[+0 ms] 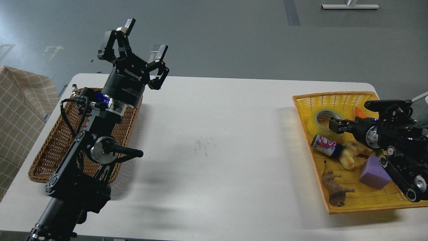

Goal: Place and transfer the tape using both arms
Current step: 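Close the right gripper on the rim of the tape roll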

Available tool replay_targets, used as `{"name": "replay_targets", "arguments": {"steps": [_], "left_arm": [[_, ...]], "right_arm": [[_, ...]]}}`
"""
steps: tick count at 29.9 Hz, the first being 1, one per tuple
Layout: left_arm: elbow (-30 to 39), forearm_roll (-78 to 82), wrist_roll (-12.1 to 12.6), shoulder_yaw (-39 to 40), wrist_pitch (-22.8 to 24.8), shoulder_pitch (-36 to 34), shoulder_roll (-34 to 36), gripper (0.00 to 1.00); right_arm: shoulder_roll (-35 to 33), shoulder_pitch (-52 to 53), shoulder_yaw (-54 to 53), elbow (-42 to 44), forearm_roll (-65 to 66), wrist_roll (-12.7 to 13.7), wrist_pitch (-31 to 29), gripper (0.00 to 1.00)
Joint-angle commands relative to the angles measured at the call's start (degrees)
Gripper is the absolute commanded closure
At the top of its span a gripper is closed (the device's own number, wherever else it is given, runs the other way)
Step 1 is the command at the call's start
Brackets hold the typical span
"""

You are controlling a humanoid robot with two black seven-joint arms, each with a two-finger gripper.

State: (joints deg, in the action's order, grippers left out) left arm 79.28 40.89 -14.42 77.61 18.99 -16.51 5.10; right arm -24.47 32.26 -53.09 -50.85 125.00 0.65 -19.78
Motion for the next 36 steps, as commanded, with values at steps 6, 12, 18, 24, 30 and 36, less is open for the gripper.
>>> {"name": "replay_targets", "arguments": {"steps": [6, 12, 18, 24, 30, 36], "left_arm": [[-0.09, -0.1, 0.0, 0.0, -0.09, -0.19, 0.18, 0.02], [-0.18, -0.1, 0.0, 0.0, -0.18, -0.45, 0.18, 0.02], [-0.53, -0.19, 0.0, 0.0, -0.18, -0.1, 0.35, 0.02], [-0.62, -0.28, 0.0, 0.08, -0.18, -0.1, 0.35, 0.02], [-0.97, -0.28, -0.96, 0.08, -0.18, 0.08, 0.35, 0.02], [-1.06, -0.28, -0.96, 0.08, -0.18, 0.16, 0.26, 0.02]], "right_arm": [[1.35, 0.0, -0.09, 1.1, 0.0, 0.23, 0.09, 0.29], [2.32, 0.0, -0.09, 1.28, 0.0, 0.4, 0.18, 0.35], [2.5, 0.0, -0.09, 1.28, 0.0, 1.02, 0.09, 0.58], [2.06, 0.53, -0.26, 1.19, 0.0, 0.93, -0.61, 0.73], [0.39, 1.4, -0.17, 1.1, 0.0, 0.93, -3.68, 0.93], [-2.25, 1.32, -0.44, 0.84, 0.0, 0.93, -4.13, 1.0]]}}
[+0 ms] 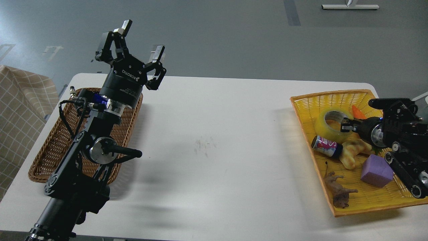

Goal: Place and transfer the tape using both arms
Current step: 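Close the right gripper on the rim of the tape roll, then lift the tape roll and carry it toward the table center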

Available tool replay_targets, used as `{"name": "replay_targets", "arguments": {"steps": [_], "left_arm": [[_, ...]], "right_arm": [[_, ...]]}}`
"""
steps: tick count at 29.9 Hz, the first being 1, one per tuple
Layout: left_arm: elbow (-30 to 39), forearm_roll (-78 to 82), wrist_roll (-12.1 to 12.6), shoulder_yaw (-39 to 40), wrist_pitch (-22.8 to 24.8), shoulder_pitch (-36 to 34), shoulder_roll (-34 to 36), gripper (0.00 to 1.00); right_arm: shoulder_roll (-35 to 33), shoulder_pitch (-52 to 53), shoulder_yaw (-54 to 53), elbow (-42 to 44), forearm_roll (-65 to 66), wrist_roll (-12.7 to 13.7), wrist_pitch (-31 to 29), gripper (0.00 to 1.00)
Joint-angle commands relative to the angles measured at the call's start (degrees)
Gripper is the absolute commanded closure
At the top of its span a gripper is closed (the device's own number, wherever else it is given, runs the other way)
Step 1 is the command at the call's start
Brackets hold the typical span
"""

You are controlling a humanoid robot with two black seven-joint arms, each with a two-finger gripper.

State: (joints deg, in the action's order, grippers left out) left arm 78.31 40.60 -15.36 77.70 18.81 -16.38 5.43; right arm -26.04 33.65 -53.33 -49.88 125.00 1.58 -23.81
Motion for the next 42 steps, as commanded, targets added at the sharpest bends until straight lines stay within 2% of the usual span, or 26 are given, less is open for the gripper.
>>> {"name": "replay_targets", "arguments": {"steps": [1, 12, 25, 32, 42], "left_arm": [[-0.09, 0.0, -0.02, 0.0, 0.0, 0.04, -0.06, 0.02], [-0.09, 0.0, -0.02, -0.09, 0.0, 0.12, -0.15, 0.02], [-0.09, 0.0, -0.02, -0.09, 0.0, 0.21, -0.33, 0.02], [-0.09, 0.18, 0.06, -0.18, 0.0, 0.12, -0.33, 0.02], [-0.09, 0.18, 0.06, -0.09, -0.09, 0.12, -0.15, 0.02]], "right_arm": [[-0.85, -0.08, -0.28, -0.13, 0.0, -0.08, -0.01, 1.0], [-1.3, 0.88, -4.32, -1.19, -2.75, 0.09, -0.01, 1.0], [-0.33, 10.81, -4.5, -1.63, -7.23, 0.71, -0.97, 1.0], [7.57, 15.38, -3.72, -3.74, -7.23, 0.88, -4.04, 1.0], [17.77, 17.23, 4.1, -6.9, -7.23, 1.32, -4.19, 1.0]]}}
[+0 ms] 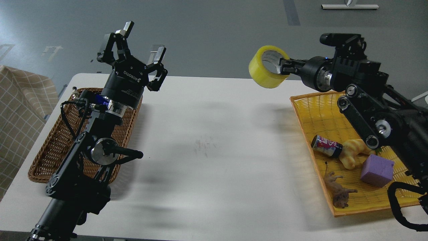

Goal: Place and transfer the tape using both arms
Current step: 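Lift the tape roll and carry it toward the table center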

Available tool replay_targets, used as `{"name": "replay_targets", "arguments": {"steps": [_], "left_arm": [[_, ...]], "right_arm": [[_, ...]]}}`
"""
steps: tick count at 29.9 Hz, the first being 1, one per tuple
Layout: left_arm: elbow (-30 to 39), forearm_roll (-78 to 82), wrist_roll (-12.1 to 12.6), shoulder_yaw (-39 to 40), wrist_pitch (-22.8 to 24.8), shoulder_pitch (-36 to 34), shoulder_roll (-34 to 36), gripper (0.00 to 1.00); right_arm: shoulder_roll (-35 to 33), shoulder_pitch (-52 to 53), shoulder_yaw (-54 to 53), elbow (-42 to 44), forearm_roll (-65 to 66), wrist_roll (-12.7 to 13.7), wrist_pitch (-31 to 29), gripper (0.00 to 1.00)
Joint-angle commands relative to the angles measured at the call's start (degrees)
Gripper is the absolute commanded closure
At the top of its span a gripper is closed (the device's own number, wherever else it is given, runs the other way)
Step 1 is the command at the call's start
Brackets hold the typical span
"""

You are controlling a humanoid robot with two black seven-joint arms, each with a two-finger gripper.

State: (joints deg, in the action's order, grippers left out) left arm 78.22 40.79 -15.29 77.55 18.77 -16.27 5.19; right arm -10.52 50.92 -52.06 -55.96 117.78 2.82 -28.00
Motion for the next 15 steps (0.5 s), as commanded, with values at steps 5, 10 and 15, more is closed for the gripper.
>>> {"name": "replay_targets", "arguments": {"steps": [5, 10, 15], "left_arm": [[0.0, -0.09, 0.0, 0.15, -0.05, 0.01, 0.18, 0.02], [0.0, -0.09, -0.09, 0.15, -0.05, 0.01, 0.35, 0.02], [0.0, -0.09, -0.09, 0.67, -0.05, 0.1, 0.26, 0.02]], "right_arm": [[6.03, -1.52, 9.25, -0.9, 0.17, 0.25, 0.0, 1.0], [6.73, -3.45, 12.68, -0.9, 0.17, 0.87, 0.0, 1.0], [7.79, -6.09, 14.62, -0.99, 0.26, 1.13, 0.0, 1.0]]}}
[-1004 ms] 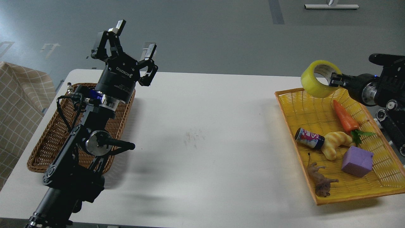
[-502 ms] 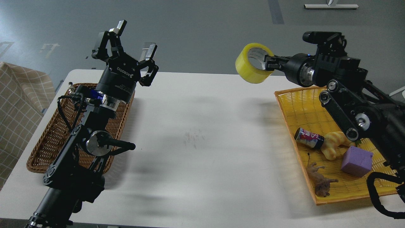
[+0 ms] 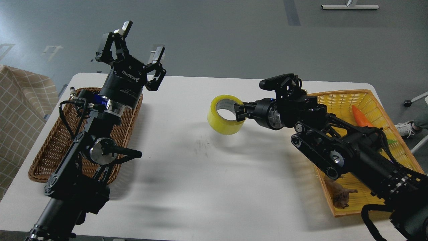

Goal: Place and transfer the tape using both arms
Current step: 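Lift the tape roll and carry it toward the table center, then lower the tape roll onto the table and open the right gripper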

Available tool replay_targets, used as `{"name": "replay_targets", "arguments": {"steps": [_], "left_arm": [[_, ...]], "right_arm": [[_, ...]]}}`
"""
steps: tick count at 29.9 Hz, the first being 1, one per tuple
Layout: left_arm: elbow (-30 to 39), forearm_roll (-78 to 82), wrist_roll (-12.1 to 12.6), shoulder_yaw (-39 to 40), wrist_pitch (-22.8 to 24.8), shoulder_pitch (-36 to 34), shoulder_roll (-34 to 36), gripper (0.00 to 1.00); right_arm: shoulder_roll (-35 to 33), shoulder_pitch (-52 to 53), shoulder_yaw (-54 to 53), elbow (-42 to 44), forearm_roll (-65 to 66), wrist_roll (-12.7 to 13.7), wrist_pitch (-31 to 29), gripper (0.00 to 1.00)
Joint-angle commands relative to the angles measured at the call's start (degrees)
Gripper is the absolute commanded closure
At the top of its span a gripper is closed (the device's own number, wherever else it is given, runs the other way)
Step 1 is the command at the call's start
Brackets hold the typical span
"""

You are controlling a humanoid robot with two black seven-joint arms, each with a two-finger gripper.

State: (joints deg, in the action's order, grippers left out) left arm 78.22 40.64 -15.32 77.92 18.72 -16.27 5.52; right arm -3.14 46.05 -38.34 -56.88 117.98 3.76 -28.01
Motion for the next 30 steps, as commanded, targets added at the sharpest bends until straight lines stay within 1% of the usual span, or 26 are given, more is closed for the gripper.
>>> {"name": "replay_targets", "arguments": {"steps": [1, 10, 17, 30], "left_arm": [[0.0, 0.05, -0.06, 0.39, 0.0, 0.18, -0.07, 0.02], [0.09, 0.05, -0.06, 0.48, 0.0, 0.54, -0.07, 0.02], [0.09, -0.04, -0.06, 0.39, 0.0, 0.63, -0.07, 0.02], [0.09, -0.04, -0.06, 0.48, 0.0, 0.63, 0.02, 0.02]], "right_arm": [[0.5, -1.49, 1.07, -0.07, 0.05, 0.37, 0.01, 1.0], [2.08, -3.42, 1.51, -1.92, 0.05, 1.95, 0.01, 1.0], [2.17, -4.21, 1.69, -2.0, 0.23, 2.04, 0.01, 1.0], [2.0, -4.3, 5.11, -3.06, 0.32, 1.96, 0.01, 1.0]]}}
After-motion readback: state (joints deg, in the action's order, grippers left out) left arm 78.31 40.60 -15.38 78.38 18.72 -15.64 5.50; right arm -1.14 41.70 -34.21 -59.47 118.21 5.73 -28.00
